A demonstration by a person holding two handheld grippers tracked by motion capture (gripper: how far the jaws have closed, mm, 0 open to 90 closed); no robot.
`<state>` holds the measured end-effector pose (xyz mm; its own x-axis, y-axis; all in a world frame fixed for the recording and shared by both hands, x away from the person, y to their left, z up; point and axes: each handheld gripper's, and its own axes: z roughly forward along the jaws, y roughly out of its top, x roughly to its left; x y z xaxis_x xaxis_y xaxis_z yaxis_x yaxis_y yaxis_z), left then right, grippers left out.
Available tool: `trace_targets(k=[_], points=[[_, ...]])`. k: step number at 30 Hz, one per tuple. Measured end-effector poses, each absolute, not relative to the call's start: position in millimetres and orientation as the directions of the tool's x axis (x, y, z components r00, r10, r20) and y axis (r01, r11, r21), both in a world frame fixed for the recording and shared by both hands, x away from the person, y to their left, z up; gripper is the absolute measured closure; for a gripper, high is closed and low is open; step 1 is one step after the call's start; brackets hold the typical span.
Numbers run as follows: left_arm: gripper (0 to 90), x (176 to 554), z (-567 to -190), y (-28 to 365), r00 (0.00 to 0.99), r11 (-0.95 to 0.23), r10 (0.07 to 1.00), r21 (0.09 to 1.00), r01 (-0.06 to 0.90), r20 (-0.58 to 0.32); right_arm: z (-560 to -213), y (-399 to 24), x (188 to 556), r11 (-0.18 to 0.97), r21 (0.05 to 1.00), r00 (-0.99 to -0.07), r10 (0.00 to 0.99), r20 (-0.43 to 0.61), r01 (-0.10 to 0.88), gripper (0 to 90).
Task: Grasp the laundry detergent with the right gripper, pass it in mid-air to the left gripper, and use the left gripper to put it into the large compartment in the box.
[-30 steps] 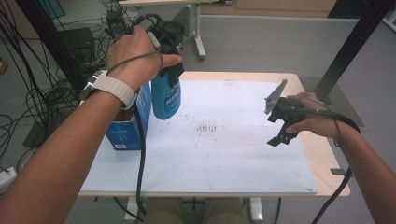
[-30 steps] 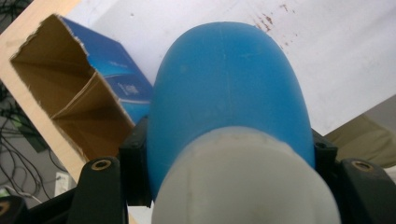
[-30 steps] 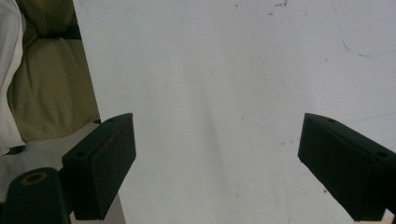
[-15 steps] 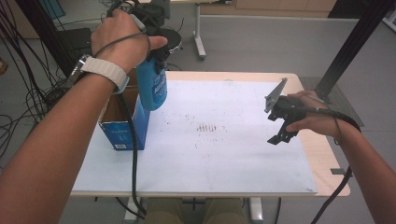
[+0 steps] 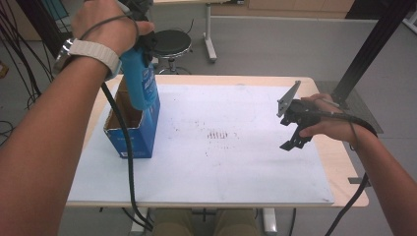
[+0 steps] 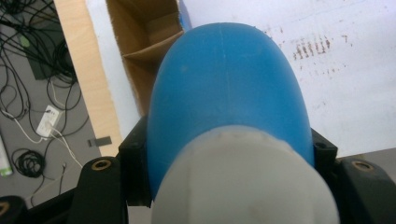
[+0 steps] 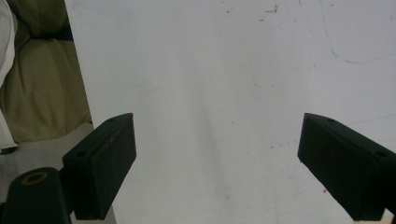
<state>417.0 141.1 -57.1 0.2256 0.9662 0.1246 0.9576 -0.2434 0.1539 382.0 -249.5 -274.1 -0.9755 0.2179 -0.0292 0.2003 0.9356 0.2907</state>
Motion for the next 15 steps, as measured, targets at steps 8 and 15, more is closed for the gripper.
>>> trace_targets(k=[8,15], points=[[37.8,422,-51,156,0.164,-0.183,0.977,0.142,0.973,0.133,-275,-247,386,0.937,0.289,-0.976,0.214,-0.029,0.196,11.6],[37.8,427,-46,171,0.109,-0.124,0.989,0.15,0.981,0.104,-276,-245,390,0.939,0.284,-0.977,0.211,-0.027,0.195,11.6]])
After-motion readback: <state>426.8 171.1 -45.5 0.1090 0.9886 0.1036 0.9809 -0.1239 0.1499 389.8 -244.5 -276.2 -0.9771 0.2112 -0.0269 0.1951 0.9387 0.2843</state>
